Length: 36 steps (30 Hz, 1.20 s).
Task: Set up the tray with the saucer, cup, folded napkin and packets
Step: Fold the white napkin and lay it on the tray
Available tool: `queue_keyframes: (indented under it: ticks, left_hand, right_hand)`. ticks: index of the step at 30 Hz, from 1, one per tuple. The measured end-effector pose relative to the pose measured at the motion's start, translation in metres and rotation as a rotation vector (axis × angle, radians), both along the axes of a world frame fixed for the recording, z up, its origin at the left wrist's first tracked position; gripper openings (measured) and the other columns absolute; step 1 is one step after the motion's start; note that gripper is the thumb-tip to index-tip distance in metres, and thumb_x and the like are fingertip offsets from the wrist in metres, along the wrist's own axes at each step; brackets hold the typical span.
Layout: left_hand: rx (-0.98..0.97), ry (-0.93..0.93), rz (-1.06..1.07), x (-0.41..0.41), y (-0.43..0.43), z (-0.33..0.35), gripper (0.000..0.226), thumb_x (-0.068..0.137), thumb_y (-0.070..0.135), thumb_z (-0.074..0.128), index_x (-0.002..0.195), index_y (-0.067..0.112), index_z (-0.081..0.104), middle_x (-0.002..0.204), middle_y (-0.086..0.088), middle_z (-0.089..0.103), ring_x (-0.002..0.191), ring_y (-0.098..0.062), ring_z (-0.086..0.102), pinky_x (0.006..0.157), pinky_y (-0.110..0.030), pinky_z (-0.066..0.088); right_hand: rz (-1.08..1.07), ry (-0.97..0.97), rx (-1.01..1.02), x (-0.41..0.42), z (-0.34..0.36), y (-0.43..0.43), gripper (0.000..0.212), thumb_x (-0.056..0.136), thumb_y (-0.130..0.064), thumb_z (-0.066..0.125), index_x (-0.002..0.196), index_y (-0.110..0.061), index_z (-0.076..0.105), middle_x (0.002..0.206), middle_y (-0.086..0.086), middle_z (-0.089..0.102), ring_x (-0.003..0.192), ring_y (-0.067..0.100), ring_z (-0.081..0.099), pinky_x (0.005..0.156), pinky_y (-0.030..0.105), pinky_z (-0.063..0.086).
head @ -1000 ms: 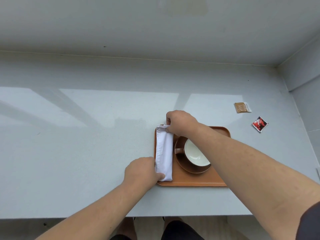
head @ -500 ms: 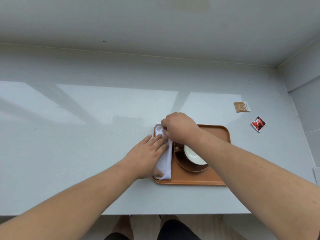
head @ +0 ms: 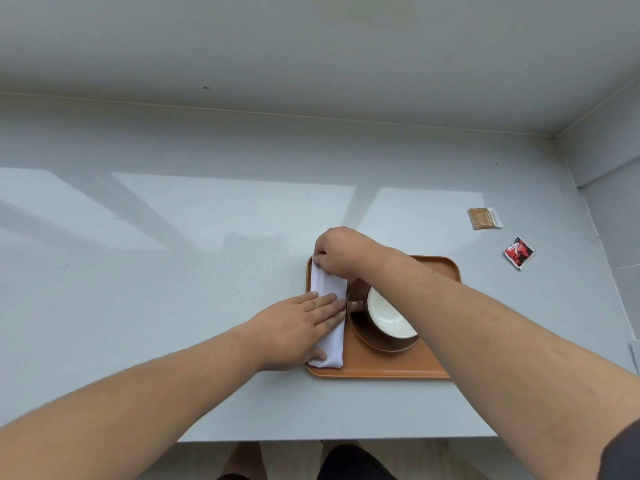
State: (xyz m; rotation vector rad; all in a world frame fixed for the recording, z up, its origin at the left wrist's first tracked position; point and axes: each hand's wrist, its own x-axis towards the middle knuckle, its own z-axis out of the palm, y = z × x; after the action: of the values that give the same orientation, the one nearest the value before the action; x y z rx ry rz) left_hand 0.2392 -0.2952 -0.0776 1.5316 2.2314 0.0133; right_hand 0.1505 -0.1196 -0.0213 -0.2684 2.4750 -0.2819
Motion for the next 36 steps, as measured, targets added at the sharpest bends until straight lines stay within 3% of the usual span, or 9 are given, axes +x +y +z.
queue_keyframes:
  ticks: [4, 10, 15, 19, 24, 29, 33, 36]
  left_hand:
    - [0.024, -0.067, -0.069, 0.016, -0.010, -0.003, 0.060, 0.112, 0.038, 0.019, 0.165, 0.017, 0.001, 0.171, -0.002, -0.008, 0.159, -0.018, -0.009, 0.128, -0.038, -0.008]
    - [0.020, -0.113, -0.158, 0.021, -0.021, -0.005, 0.067, 0.109, 0.054, 0.010, 0.165, 0.018, -0.002, 0.171, 0.001, -0.012, 0.157, -0.013, -0.017, 0.125, -0.035, -0.014]
    - [0.027, -0.148, -0.255, 0.034, -0.030, -0.005, 0.066, 0.110, 0.051, 0.012, 0.165, 0.017, -0.001, 0.173, 0.000, -0.012, 0.157, -0.013, -0.020, 0.127, -0.038, -0.011]
    - [0.018, -0.190, -0.195, 0.044, -0.029, -0.004, 0.065, 0.110, 0.050, 0.012, 0.165, 0.017, -0.001, 0.172, 0.001, -0.013, 0.156, -0.011, -0.022, 0.126, -0.038, -0.016]
    - [0.050, -0.260, -0.125, 0.038, -0.024, 0.003, 0.062, 0.111, 0.047, 0.016, 0.166, 0.018, 0.013, 0.174, 0.002, 0.001, 0.159, -0.011, -0.006, 0.130, -0.037, -0.004]
    - [0.127, -0.142, -0.047, 0.023, -0.021, 0.006, 0.060, 0.111, 0.049, 0.022, 0.161, 0.018, 0.033, 0.170, -0.001, 0.026, 0.159, -0.017, 0.015, 0.130, -0.045, 0.006]
    - [0.109, -0.009, 0.031, -0.004, -0.020, 0.007, 0.063, 0.108, 0.054, 0.022, 0.161, 0.021, 0.033, 0.170, 0.000, 0.027, 0.159, -0.019, 0.016, 0.127, -0.045, -0.007]
    - [0.082, 0.060, 0.097, -0.024, -0.014, 0.007, 0.066, 0.106, 0.055, 0.021, 0.162, 0.022, 0.031, 0.170, -0.003, 0.026, 0.159, -0.021, 0.016, 0.127, -0.047, -0.005]
  right_hand:
    - [0.000, -0.038, 0.009, 0.000, 0.003, 0.001, 0.029, 0.103, -0.026, 0.050, 0.112, -0.014, 0.075, 0.112, 0.004, 0.073, 0.104, 0.025, 0.065, 0.091, 0.039, 0.054]
    - [-0.033, -0.061, -0.018, 0.000, 0.006, 0.001, 0.026, 0.102, -0.023, 0.051, 0.109, -0.013, 0.074, 0.102, 0.003, 0.074, 0.099, 0.025, 0.065, 0.085, 0.036, 0.054]
    - [-0.037, -0.058, -0.017, 0.000, 0.005, 0.001, 0.026, 0.101, -0.022, 0.051, 0.104, -0.011, 0.075, 0.099, 0.003, 0.073, 0.098, 0.025, 0.065, 0.083, 0.037, 0.055]
    - [-0.008, -0.051, 0.011, 0.000, 0.006, -0.001, 0.028, 0.102, -0.022, 0.049, 0.107, -0.010, 0.074, 0.106, 0.005, 0.073, 0.101, 0.026, 0.066, 0.086, 0.038, 0.055]
    - [0.016, -0.052, 0.033, 0.004, 0.006, -0.003, 0.030, 0.103, -0.021, 0.046, 0.108, -0.008, 0.072, 0.108, 0.008, 0.072, 0.102, 0.027, 0.066, 0.089, 0.041, 0.056]
    - [0.027, -0.043, 0.036, 0.006, 0.005, -0.003, 0.029, 0.104, -0.023, 0.045, 0.107, -0.011, 0.072, 0.105, 0.005, 0.072, 0.099, 0.025, 0.065, 0.086, 0.040, 0.055]
    - [-0.005, -0.052, -0.012, 0.005, 0.003, 0.000, 0.027, 0.102, -0.024, 0.048, 0.106, -0.013, 0.072, 0.103, 0.003, 0.072, 0.097, 0.024, 0.064, 0.083, 0.038, 0.053]
    - [-0.096, -0.070, -0.096, -0.002, 0.002, 0.006, 0.021, 0.097, -0.022, 0.054, 0.101, -0.017, 0.073, 0.093, -0.003, 0.070, 0.094, 0.020, 0.064, 0.074, 0.031, 0.049]
